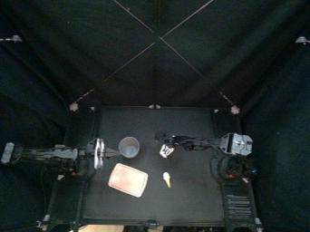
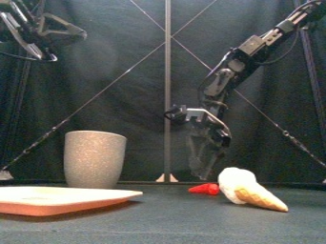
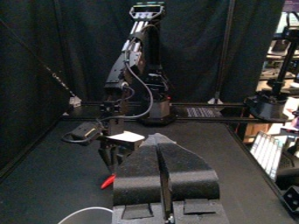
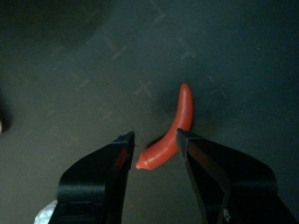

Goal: Pick the red chile then place it in the grey bowl
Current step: Pick the red chile

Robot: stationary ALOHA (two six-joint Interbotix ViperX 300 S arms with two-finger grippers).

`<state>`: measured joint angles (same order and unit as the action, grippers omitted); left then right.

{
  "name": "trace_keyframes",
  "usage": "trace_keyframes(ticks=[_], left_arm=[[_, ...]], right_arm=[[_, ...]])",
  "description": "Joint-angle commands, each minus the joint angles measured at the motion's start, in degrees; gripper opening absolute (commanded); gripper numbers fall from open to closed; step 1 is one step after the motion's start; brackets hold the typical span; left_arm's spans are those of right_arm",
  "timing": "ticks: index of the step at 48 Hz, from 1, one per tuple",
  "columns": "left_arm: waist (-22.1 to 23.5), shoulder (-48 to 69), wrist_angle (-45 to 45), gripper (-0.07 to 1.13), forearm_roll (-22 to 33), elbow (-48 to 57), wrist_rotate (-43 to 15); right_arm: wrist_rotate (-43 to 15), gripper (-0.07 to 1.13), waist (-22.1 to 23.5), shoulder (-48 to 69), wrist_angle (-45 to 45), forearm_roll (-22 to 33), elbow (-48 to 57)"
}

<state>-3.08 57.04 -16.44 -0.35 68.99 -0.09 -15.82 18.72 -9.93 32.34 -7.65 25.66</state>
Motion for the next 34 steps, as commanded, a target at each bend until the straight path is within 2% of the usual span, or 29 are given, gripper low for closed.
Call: trace_keyframes(ticks=[1, 7, 12, 24, 34], left_arm=[[-0.1, -0.2, -0.3, -0.04, -0.1, -0.7, 0.0], [0.0, -0.2, -0.3, -0.04, -0.1, -0.7, -0.1], [-0.1, -0.2, -0.3, -0.04, -0.1, -0.7, -0.1], [-0.1, -0.2, -0.3, -0.04, -0.1, -0.7, -0.1], [-0.1, -0.2, -0.3, -0.04, -0.2, -0.7, -0.1]], right_arm=[[-5.1, 0.81, 0.2, 1.1, 1.5, 6.4, -1.3], [-13.5, 0.81, -0.3, 1.1, 4.2, 15.7, -1.7], [-17.5, 0.81, -2.4, -0.3, 7.5, 18.9, -2.5], [-17.4, 0.81, -3.7, -2.7, 8.3, 17.1, -5.1], [-17.4, 0.81, -3.3, -2.1, 8.9, 17.8, -6.9]])
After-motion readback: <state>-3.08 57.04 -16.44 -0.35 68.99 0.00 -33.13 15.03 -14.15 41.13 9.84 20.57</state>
